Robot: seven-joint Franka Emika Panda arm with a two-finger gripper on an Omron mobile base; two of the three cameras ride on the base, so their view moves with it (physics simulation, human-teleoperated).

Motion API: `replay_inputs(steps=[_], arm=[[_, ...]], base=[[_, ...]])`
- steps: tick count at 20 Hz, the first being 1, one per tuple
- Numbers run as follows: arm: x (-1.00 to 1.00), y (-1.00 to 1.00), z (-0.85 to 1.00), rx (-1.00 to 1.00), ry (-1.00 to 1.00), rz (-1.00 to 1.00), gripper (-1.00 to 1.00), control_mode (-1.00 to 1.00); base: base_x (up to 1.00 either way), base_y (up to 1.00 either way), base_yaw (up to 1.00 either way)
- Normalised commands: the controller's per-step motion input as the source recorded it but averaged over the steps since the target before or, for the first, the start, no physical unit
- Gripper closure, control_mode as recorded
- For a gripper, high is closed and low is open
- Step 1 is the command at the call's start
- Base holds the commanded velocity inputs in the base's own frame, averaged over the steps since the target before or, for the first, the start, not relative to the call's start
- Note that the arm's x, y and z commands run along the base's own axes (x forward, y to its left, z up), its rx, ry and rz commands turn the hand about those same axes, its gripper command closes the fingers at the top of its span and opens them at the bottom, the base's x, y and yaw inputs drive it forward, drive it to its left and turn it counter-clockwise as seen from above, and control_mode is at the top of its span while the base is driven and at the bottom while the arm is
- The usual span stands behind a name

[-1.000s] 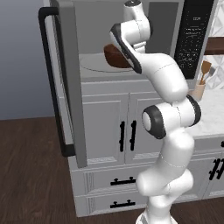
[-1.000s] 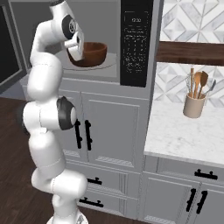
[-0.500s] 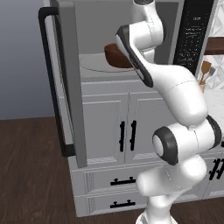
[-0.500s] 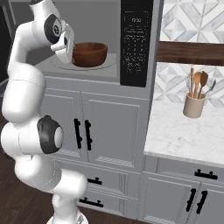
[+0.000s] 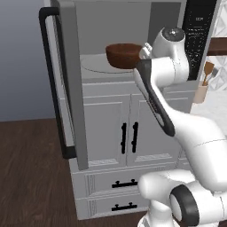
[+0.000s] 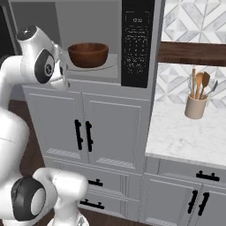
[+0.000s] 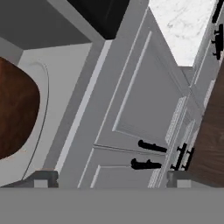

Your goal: Pick the corn from the sink and place it in the bowl. Then pick the bowl and place it in the microwave. Then close the microwave door and press the start button.

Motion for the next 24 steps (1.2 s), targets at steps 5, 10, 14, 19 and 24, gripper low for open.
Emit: replay_inputs(steps=[5,10,14,19,24], arm=[[-1.00,0.04,-1.00,-0.06,0.00,0.23,-1.00,-1.00],[-1.00,0.18,-0.75,-0.22,-0.02,0.33,-1.00,-1.00],[-0.89,0.44,0.00,-0.45,-0.27,0.52,-1.00,-1.00],[-0.66,0.20,0.00,-0.54,-0.26,0.58,-1.00,-1.00],[-0.66,0.00,0.04,-0.58,-0.24,0.69,-1.00,-1.00]], base=[[0.00,0.00,0.00],[0.00,0.00,0.00],[0.00,0.00,0.00],[0.00,0.00,0.00],[0.00,0.00,0.00]])
